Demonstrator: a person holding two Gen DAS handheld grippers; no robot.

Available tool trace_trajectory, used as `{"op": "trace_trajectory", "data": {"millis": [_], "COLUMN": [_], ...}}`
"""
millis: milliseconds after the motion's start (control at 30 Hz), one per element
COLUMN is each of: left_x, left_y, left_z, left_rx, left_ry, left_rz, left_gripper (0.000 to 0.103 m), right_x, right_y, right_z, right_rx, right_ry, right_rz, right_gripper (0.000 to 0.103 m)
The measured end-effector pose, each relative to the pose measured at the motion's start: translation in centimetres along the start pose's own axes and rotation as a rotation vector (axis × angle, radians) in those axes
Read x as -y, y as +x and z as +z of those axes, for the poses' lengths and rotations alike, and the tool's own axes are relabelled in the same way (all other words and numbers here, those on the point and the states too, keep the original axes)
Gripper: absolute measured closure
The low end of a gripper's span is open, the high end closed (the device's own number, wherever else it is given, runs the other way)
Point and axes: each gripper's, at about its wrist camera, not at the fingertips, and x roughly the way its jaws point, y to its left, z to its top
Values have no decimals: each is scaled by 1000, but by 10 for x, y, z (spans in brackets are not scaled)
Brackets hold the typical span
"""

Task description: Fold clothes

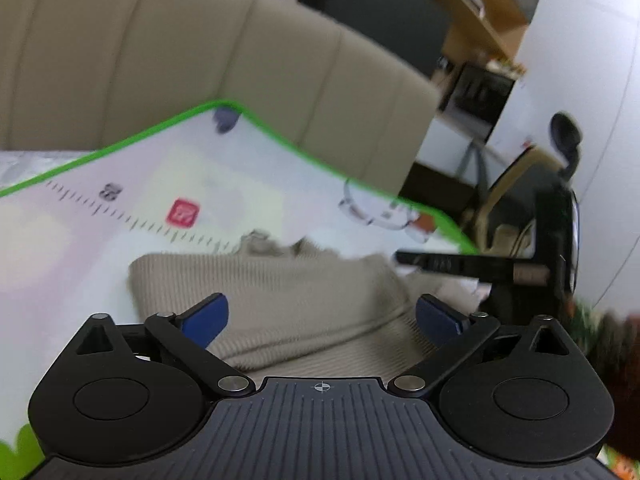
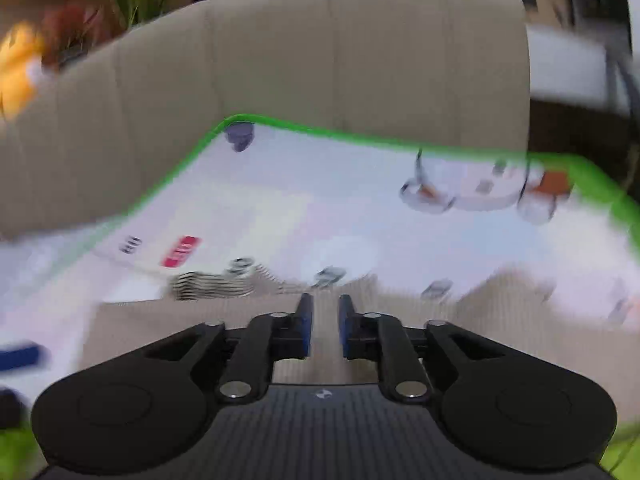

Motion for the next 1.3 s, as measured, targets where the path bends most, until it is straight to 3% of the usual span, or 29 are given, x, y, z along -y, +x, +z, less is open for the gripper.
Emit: {"op": "trace_trajectory", "data": {"millis": [100, 167, 233, 300, 367, 467, 567, 700, 733, 767, 800, 867, 1100, 1300], "left_x": [-4, -14, -20, -24, -25, -27, -36, -45, -47, -49, -52, -58, -76, -92], "left_y": [25, 42, 43, 36, 24, 7, 7, 18, 18, 18, 17, 14, 0, -13], "left_z": [-6, -14, -15, -11, -6, -1, -4, -11, -11, -11, -10, -8, -4, 0], "left_rx": [-102, -207, -234, -227, -199, -174, -227, -289, -288, -286, -278, -260, -206, -153], "left_ry": [-45, -81, -113, -144, -175, -225, -288, -312, -313, -315, -320, -341, -439, -513], "left_rz": [20, 89, 116, 120, 151, 207, 250, 266, 270, 275, 286, 310, 337, 363], "left_gripper": [0, 0, 0, 0, 0, 0, 0, 0, 0, 0, 0, 0, 0, 0], "right_x": [4, 10, 21, 42, 69, 122, 168, 199, 200, 199, 196, 186, 80, -18], "right_y": [20, 6, -23, -51, -75, -89, -95, -68, -61, -57, -54, -55, -121, -135], "right_z": [-24, -28, -23, -19, -17, -22, -44, -65, -66, -60, -51, -25, 80, 104], "right_rx": [-90, -39, 44, 139, 220, 249, 256, 192, 191, 185, 173, 169, 388, 386], "right_ry": [-3, 49, 138, 198, 248, 365, 526, 659, 658, 633, 596, 498, 205, -14], "right_rz": [-51, -45, -65, -179, -326, -545, -660, -612, -591, -564, -535, -479, -184, 27], "right_gripper": [77, 77, 69, 52, 49, 49, 49, 45, 50, 76, 84, 84, 85, 85]}}
